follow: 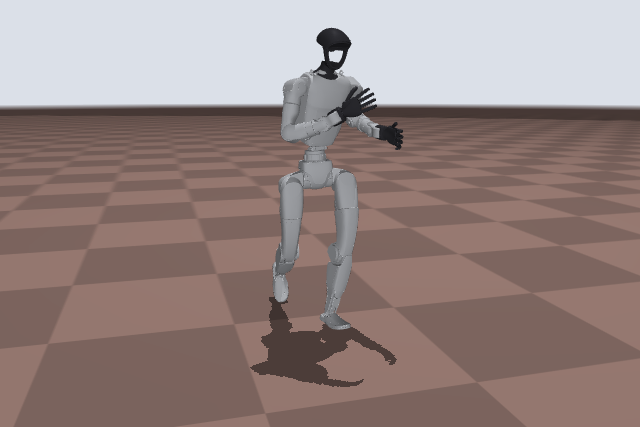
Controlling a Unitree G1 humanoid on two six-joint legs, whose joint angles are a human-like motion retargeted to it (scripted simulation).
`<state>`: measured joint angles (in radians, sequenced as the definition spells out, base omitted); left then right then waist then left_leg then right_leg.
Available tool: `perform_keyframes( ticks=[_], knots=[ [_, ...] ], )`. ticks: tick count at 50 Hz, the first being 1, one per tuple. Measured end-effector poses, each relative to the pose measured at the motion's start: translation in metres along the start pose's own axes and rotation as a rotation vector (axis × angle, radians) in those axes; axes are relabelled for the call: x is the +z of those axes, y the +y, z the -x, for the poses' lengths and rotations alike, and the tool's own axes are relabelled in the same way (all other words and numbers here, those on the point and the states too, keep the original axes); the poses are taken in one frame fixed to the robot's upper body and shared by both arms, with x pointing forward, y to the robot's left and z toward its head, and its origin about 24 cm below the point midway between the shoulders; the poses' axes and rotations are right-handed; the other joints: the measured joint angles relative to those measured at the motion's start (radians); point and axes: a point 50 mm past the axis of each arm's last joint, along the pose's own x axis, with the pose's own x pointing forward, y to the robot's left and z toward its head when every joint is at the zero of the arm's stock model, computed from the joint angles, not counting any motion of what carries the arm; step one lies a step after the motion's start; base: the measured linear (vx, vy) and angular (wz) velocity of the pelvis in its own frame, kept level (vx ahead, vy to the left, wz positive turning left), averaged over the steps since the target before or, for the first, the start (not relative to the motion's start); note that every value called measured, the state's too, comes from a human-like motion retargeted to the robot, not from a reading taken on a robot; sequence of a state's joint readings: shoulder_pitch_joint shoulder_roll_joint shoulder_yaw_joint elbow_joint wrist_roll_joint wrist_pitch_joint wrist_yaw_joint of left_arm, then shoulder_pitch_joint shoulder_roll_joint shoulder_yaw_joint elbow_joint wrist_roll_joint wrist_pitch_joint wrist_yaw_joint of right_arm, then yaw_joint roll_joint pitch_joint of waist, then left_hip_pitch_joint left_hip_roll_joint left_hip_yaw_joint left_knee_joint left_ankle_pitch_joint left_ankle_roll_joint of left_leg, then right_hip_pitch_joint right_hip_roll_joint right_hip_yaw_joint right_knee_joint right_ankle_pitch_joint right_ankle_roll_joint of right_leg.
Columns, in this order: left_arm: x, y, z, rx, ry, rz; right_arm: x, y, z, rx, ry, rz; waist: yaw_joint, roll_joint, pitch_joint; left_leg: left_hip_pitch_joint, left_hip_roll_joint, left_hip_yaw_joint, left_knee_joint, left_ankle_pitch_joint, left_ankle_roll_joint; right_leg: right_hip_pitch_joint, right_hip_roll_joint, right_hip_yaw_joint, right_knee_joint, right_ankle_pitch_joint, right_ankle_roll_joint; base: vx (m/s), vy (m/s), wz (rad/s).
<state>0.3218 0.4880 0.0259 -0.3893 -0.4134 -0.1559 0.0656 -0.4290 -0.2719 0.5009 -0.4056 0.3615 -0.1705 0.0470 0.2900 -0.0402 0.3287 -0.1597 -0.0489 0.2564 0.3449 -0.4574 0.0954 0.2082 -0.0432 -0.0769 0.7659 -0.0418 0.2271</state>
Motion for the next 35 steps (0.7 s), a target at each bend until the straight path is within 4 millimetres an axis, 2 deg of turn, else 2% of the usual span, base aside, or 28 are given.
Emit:
perform_keyframes(
  ticks=[2, 3, 5, 6, 9, 13, 15, 17, 18, 20, 22, 23, 25, 26, 28, 30, 31, 35],
  knots=[
    [0.016, -0.033, -0.041, -0.001, -0.16, 0.058, -0.022, -0.015, 0.036, -0.174, 0.147, 0.105, -0.034, -0.046, -0.024, -0.031, -0.025, -0.027, 0.092, -0.059, 0.02, -0.174, -0.092, -0.038, 0.279, -0.063, -0.017, 0.91, -0.05, 1.06],
    [0.031, -0.049, -0.058, -0.001, -0.245, 0.098, -0.03, -0.02, 0.059, -0.252, 0.23, 0.147, -0.059, -0.058, -0.039, -0.028, -0.029, -0.044, 0.115, -0.082, 0.023, -0.242, -0.138, -0.059, 0.37, -0.113, -0.057, 0.9, -0.07, 1.09],
    [0.071, -0.078, -0.085, -0.029, -0.427, 0.191, -0.034, -0.027, 0.104, -0.383, 0.368, 0.145, -0.133, -0.061, -0.073, 0.0, -0.03, -0.094, 0.114, -0.106, 0.022, -0.358, -0.193, -0.076, 0.462, -0.207, -0.125, 0.88, -0.09, 1.26],
    [0.092, -0.089, -0.093, -0.054, -0.517, 0.236, -0.031, -0.029, 0.124, -0.433, 0.416, 0.092, -0.192, -0.048, -0.092, 0.027, -0.021, -0.124, 0.092, -0.102, 0.014, -0.399, -0.194, -0.075, 0.447, -0.235, -0.139, 0.86, -0.12, 1.44],
    [0.151, -0.113, -0.099, -0.124, -0.766, 0.326, -0.016, -0.033, 0.17, -0.506, 0.545, -0.018, -0.395, 0.009, -0.146, 0.106, 0.026, -0.206, 0.019, -0.065, -0.026, -0.48, -0.191, -0.091, 0.272, -0.268, -0.142, 0.84, -0.19, 1.47],
    [0.204, -0.13, -0.09, -0.238, -1.004, 0.352, 0.004, -0.051, 0.202, -0.417, 0.739, 0.075, -0.634, 0.061, -0.198, 0.164, 0.075, -0.283, -0.02, -0.001, -0.069, -0.482, -0.233, -0.175, -0.25, -0.191, -0.095, 0.82, -0.37, 1.17],
    [0.219, -0.137, -0.086, -0.326, -1.05, 0.371, 0.011, -0.065, 0.214, -0.372, 0.844, 0.14, -0.705, 0.06, -0.204, 0.194, 0.079, -0.308, -0.006, 0.006, -0.08, -0.455, -0.266, -0.225, -0.513, -0.168, -0.052, 0.84, -0.53, 0.81],
    [0.222, -0.142, -0.084, -0.424, -1.045, 0.364, 0.012, -0.074, 0.225, -0.363, 0.925, 0.181, -0.72, 0.044, -0.19, 0.239, 0.088, -0.311, 0.041, -0.006, -0.073, -0.431, -0.285, -0.219, -0.641, -0.137, -0.015, 0.85, -0.58, 0.32],
    [0.22, -0.144, -0.084, -0.475, -1.029, 0.349, 0.01, -0.077, 0.229, -0.364, 0.953, 0.194, -0.708, 0.034, -0.175, 0.257, 0.094, -0.3, 0.091, -0.015, -0.059, -0.415, -0.288, -0.2, -0.655, -0.107, -0.005, 0.82, -0.57, -0.14],
    [0.204, -0.142, -0.085, -0.533, -0.966, 0.279, -0.002, -0.078, 0.233, -0.364, 0.987, 0.206, -0.663, 0.023, -0.145, 0.246, 0.12, -0.267, 0.275, -0.023, -0.01, -0.389, -0.277, -0.167, -0.609, -0.104, -0.021, 0.77, -0.52, -0.47],
    [0.166, -0.13, -0.09, -0.486, -0.821, 0.186, -0.023, -0.078, 0.224, -0.338, 0.982, 0.217, -0.608, 0.037, -0.113, 0.168, 0.166, -0.235, 0.529, -0.018, 0.033, -0.394, -0.24, -0.155, -0.482, -0.204, -0.07, 0.71, -0.44, -0.7],
    [0.141, -0.122, -0.092, -0.435, -0.712, 0.157, -0.035, -0.078, 0.214, -0.312, 0.967, 0.238, -0.579, 0.045, -0.098, 0.121, 0.187, -0.22, 0.648, -0.023, 0.053, -0.407, -0.222, -0.148, -0.411, -0.256, -0.093, 0.69, -0.37, -0.78],
    [0.082, -0.1, -0.085, -0.315, -0.45, 0.172, -0.055, -0.076, 0.181, -0.237, 0.892, 0.314, -0.512, 0.048, -0.088, 0.026, 0.217, -0.182, 0.831, -0.053, 0.076, -0.452, -0.202, -0.129, -0.261, -0.333, -0.12, 0.68, -0.32, -0.81],
    [0.056, -0.089, -0.077, -0.27, -0.323, 0.198, -0.06, -0.073, 0.159, -0.204, 0.824, 0.344, -0.471, 0.04, -0.089, -0.016, 0.204, -0.175, 0.867, -0.063, 0.092, -0.442, -0.192, -0.123, -0.267, -0.342, -0.126, 0.66, -0.28, -0.73],
    [0.013, -0.064, -0.049, -0.188, -0.102, 0.242, -0.061, -0.065, 0.115, -0.171, 0.668, 0.361, -0.378, 0.02, -0.105, -0.091, 0.169, -0.156, 0.884, -0.07, 0.105, -0.412, -0.176, -0.113, -0.29, -0.351, -0.142, 0.67, -0.23, -0.58],
    [-0.008, -0.036, -0.016, -0.143, 0.041, 0.223, -0.051, -0.054, 0.078, -0.17, 0.497, 0.309, -0.269, -0.01, -0.137, -0.143, 0.128, -0.117, 0.805, -0.071, 0.099, -0.365, -0.17, -0.106, -0.344, -0.333, -0.155, 0.71, -0.13, -0.39],
    [-0.011, -0.022, -0.001, -0.135, 0.086, 0.187, -0.044, -0.049, 0.063, -0.17, 0.414, 0.277, -0.212, -0.025, -0.152, -0.153, 0.11, -0.088, 0.721, -0.068, 0.092, -0.336, -0.168, -0.105, -0.378, -0.311, -0.157, 0.72, -0.07, -0.25],
    [-0.003, 0.026, 0.044, -0.107, 0.225, 0.054, -0.012, -0.027, 0.016, -0.126, 0.122, 0.186, -0.012, -0.057, -0.206, -0.113, 0.066, 0.043, 0.217, -0.006, 0.026, -0.214, -0.129, -0.115, -0.493, -0.204, -0.15, 0.73, 0.02, 0.0]
  ],
)
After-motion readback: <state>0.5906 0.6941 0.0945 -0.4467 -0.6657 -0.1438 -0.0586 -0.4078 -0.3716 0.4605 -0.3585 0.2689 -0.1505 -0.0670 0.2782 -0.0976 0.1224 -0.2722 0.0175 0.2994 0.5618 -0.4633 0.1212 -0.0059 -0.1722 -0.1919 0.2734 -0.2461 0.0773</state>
